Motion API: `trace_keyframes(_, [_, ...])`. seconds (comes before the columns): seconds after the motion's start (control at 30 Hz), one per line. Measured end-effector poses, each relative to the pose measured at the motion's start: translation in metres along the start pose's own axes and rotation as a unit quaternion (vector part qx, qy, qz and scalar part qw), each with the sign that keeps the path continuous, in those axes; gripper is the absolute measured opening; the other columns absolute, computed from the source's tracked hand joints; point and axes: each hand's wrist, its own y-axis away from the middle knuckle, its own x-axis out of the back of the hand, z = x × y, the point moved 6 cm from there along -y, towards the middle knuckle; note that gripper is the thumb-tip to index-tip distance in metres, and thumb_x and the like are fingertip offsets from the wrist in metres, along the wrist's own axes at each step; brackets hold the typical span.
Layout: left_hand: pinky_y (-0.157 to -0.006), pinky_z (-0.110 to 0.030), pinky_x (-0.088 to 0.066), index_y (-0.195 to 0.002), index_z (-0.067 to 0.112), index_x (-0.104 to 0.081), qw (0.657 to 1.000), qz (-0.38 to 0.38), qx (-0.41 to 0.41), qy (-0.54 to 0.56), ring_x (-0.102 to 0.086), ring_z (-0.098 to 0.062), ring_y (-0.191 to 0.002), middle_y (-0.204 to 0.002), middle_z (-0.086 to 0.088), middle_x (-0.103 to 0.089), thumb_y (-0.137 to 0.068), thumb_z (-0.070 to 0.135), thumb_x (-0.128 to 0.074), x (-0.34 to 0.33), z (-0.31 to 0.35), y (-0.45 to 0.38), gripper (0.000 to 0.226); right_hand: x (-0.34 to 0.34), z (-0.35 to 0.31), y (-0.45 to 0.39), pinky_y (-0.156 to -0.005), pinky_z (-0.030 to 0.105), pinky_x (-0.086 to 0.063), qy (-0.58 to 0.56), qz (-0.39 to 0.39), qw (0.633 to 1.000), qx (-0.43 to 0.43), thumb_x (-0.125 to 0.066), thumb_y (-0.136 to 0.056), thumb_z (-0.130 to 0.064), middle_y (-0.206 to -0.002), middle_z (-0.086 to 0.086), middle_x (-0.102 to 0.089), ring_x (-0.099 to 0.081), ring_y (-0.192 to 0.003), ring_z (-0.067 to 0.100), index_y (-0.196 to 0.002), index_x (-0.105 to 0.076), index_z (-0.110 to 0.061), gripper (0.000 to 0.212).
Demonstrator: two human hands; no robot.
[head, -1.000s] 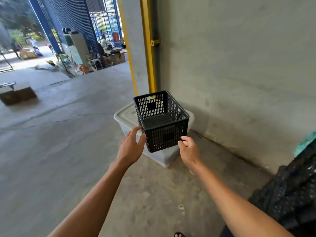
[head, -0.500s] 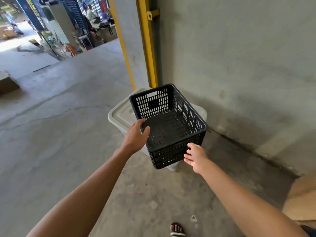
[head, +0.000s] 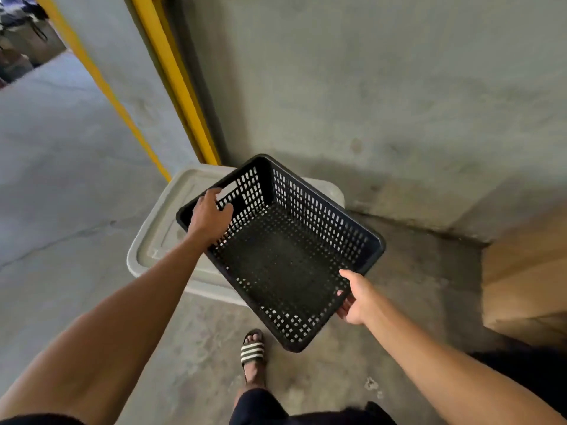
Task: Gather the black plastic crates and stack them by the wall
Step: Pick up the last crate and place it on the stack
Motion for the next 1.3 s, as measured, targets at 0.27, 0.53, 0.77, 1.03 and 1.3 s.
trace_keyframes(0.27, [-0.093, -0.047, -0.046, -0.146, 0.017, -0.038, 0.986, -0.136, -0.042, -0.082, -0.051, -0.038, -0.123, -0.141, -0.018, -0.050, -0.087, 0.026, -0.053, -0.027, -0.021, -0.153, 0.062, -0.016, 0.003, -0.017, -0.043, 0.025, -0.037, -0.075, 0.175, 0.978, 0.080, -0.060, -0.093, -0.017, -0.068, 0.006, -0.051, -0.043, -0.052, 0.018, -0.101, -0.056, -0.008, 0.013])
trace_keyframes(0.53, [-0.082, -0.041, -0.042, -0.139, 0.011, -0.046, 0.972, -0.212, -0.027, -0.102, -0.057, -0.041, -0.109, -0.125, -0.023, -0.060, -0.091, 0.026, -0.051, -0.085, -0.037, -0.227, 0.051, -0.011, 0.003, -0.023, -0.031, 0.022, -0.031, -0.027, 0.310, 0.944, 0.113, -0.049, -0.098, -0.041, -0.062, 0.004, -0.047, -0.039, -0.040, 0.016, -0.086, -0.052, -0.010, 0.034])
trace_keyframes(0.77, [-0.085, -0.047, -0.058, -0.112, 0.011, -0.063, 0.967, -0.252, 0.010, -0.031, -0.072, -0.025, -0.073, -0.082, -0.003, -0.075, -0.086, 0.033, -0.049, -0.107, -0.056, -0.254, 0.037, -0.008, 0.010, -0.032, -0.039, 0.026, -0.037, -0.015, 0.346, 0.931, 0.118, -0.048, -0.097, -0.046, -0.066, 0.003, -0.050, -0.045, -0.049, 0.016, -0.088, -0.054, -0.013, 0.035])
trace_keyframes(1.03, [-0.074, -0.041, -0.043, -0.122, 0.001, -0.058, 0.960, -0.226, -0.061, -0.152, -0.057, -0.040, -0.091, -0.111, -0.025, -0.064, -0.097, 0.037, -0.043, -0.095, -0.043, -0.238, 0.047, 0.002, 0.017, -0.037, -0.041, 0.027, -0.043, -0.013, 0.328, 0.937, 0.122, -0.050, -0.095, -0.048, -0.069, 0.002, -0.054, -0.051, -0.051, 0.015, -0.093, -0.054, -0.011, 0.037])
trace_keyframes(1.3, [-0.087, -0.046, -0.044, -0.125, -0.002, -0.058, 0.969, -0.186, -0.074, -0.148, -0.058, -0.044, -0.106, -0.117, -0.027, -0.064, -0.102, 0.037, -0.039, -0.050, -0.038, -0.168, 0.049, 0.032, 0.012, -0.031, -0.036, 0.025, -0.035, 0.029, 0.269, 0.954, 0.131, -0.052, -0.096, -0.044, -0.059, 0.002, -0.050, -0.045, -0.043, 0.015, -0.074, -0.054, -0.012, 0.038])
